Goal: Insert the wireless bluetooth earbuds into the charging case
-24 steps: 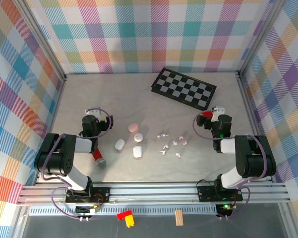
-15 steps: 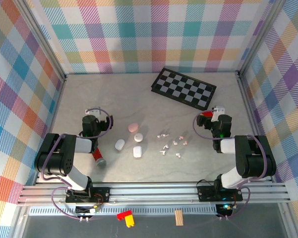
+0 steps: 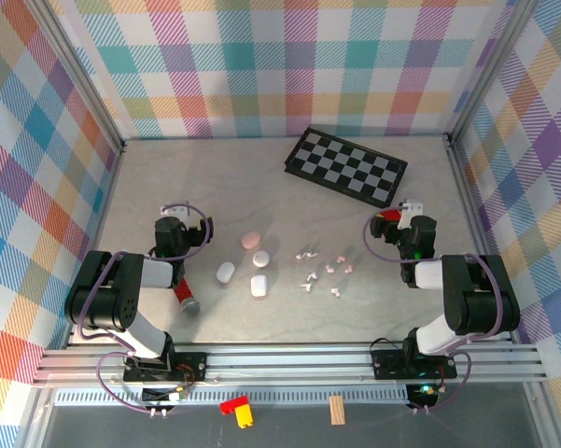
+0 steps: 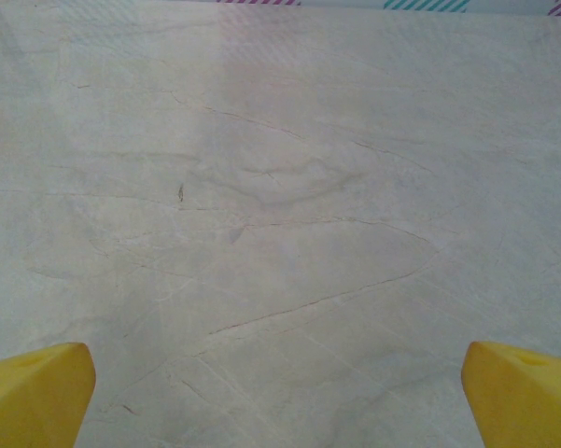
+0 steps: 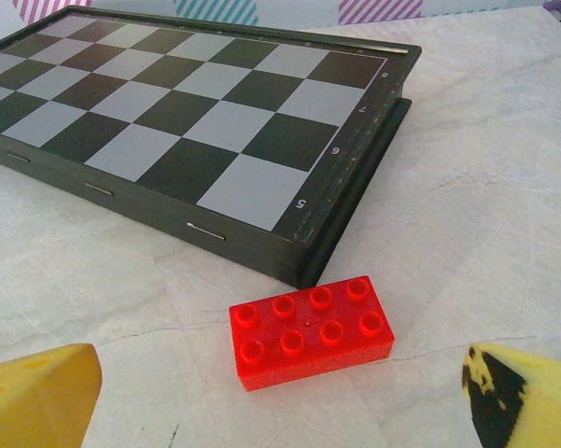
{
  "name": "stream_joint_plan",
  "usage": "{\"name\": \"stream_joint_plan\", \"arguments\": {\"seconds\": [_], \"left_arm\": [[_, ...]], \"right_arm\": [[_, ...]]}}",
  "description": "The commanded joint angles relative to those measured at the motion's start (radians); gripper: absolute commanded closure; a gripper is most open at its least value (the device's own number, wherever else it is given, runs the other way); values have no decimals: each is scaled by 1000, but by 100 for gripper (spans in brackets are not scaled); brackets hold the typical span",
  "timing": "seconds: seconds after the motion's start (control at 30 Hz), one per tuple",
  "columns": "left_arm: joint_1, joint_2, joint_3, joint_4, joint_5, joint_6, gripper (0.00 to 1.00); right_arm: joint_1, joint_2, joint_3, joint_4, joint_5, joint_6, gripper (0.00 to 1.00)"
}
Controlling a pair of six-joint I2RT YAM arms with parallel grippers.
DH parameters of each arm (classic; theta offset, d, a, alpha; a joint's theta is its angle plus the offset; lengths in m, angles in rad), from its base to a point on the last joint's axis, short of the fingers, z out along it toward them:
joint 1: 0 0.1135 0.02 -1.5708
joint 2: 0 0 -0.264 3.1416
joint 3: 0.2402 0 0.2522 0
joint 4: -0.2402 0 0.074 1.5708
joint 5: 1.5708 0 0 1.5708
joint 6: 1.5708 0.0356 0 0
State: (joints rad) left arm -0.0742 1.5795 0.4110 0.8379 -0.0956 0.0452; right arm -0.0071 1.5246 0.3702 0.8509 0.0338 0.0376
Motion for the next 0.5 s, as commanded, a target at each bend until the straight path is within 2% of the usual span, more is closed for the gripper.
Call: {"name": "stream_joint_plan", "arguments": {"seconds": [0.0,0.07,0.17,0.33,0.47], "left_arm": [[-6,-13,6,5,-32,-7,0],[-20,-47,22,-48,-39,9,0],[-58,-136,74,-221,-52,42,0],[-159,-274,136,-428,-101,113,0],[-248,-361,209,-633,-96,134,0]], "right_arm": [[3,-2,22,2,9,12,1],[3,-36,29,-45,17,14,1],[3,-131,65,-193,9,16,1],[16,-291,68,-363,-1,46,1],[40,-427,93,-560,-39,116,1]]}}
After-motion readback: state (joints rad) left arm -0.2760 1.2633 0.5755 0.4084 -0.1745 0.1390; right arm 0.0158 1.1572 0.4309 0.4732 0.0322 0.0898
